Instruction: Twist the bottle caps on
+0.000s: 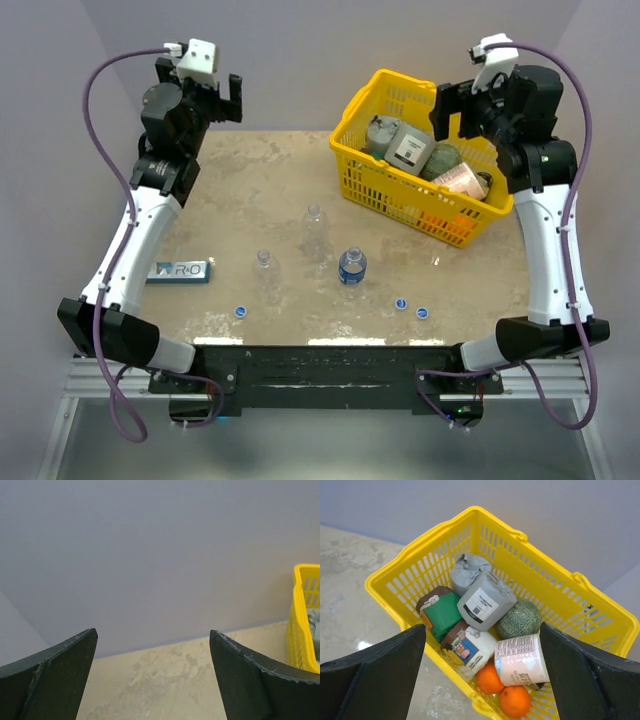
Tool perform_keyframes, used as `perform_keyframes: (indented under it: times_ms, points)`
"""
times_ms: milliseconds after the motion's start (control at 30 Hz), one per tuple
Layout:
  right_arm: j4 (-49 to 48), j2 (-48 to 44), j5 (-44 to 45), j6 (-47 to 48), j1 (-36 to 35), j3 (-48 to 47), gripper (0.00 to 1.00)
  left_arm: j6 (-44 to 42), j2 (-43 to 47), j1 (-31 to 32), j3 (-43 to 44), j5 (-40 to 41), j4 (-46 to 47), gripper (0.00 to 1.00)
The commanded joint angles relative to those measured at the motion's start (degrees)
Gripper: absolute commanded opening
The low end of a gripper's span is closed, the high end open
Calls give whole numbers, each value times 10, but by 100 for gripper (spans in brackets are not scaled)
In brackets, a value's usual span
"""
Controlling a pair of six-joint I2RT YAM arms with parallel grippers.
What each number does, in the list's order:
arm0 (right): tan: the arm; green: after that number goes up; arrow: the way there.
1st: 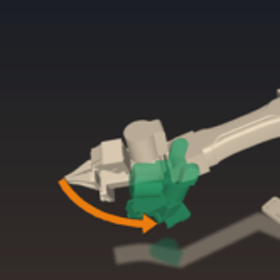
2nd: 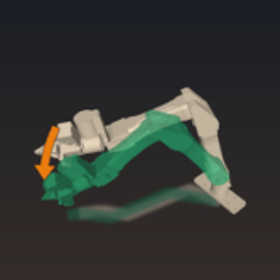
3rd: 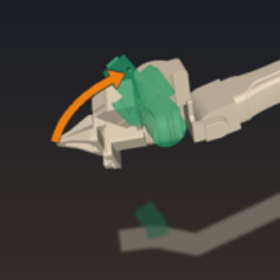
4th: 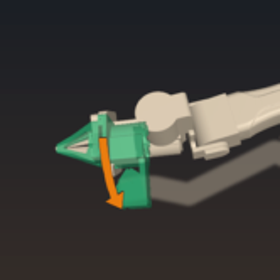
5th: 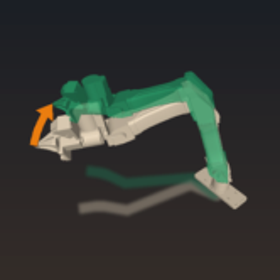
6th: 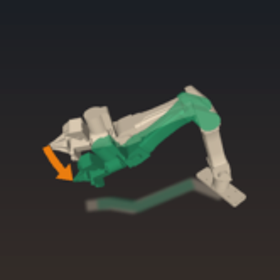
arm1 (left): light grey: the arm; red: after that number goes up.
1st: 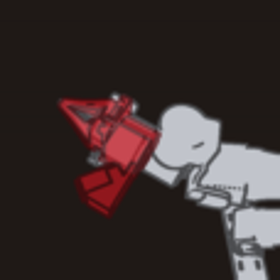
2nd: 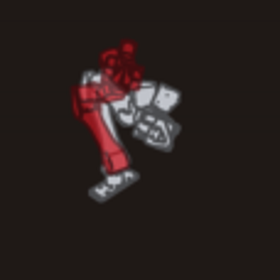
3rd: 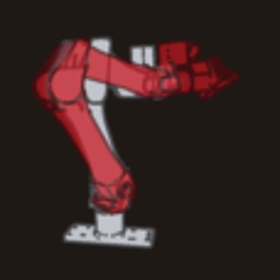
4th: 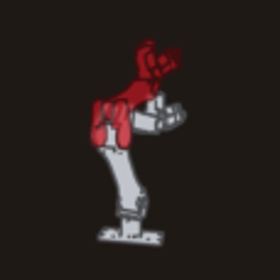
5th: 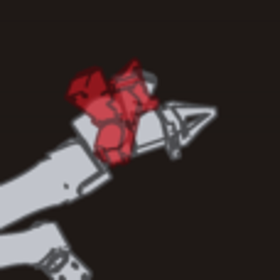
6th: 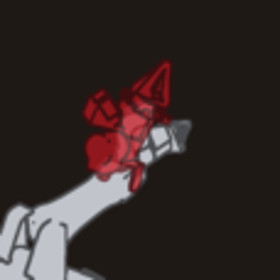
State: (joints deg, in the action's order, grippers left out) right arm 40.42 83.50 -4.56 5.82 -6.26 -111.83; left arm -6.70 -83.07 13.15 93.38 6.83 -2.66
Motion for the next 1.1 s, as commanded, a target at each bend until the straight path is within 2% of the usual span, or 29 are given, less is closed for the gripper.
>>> perform_keyframes:
  times_ms: [0, 33, 100, 133, 233, 267, 400, 567, 833, 1067]
  points:
    - [37, -39, -213, 105, -2, 27, 99, -4, 31, -1, -64, -85, -44, 100]
    - [53, -48, -269, 197, -4, 36, 99, -3, 43, 0, -99, -102, -46, 100]
    - [88, -66, -316, 257, -29, 65, 99, 14, 76, 4, -129, -136, -50, 99]
    - [91, -65, -283, 259, -84, 70, 99, 19, 84, 5, -145, -148, -62, 99]
    - [178, -39, -300, 312, -161, 60, 94, 40, 110, 7, -166, -203, -89, 99]
    - [198, -38, -307, 317, -175, 69, 93, 34, 122, 9, -174, -252, -95, 99]
    - [223, -61, -296, 407, -243, 179, 88, 1, 143, 27, -206, -269, -110, 99]
    - [157, -74, -276, 423, -276, 291, 80, -9, 162, 40, -224, -270, -101, 99]
    - [72, -52, -236, 401, -296, 329, 75, -9, 174, 41, -231, -263, -101, 99]
    - [55, -26, -234, 393, -304, 344, 70, -7, 171, 42, -232, -265, -96, 99]
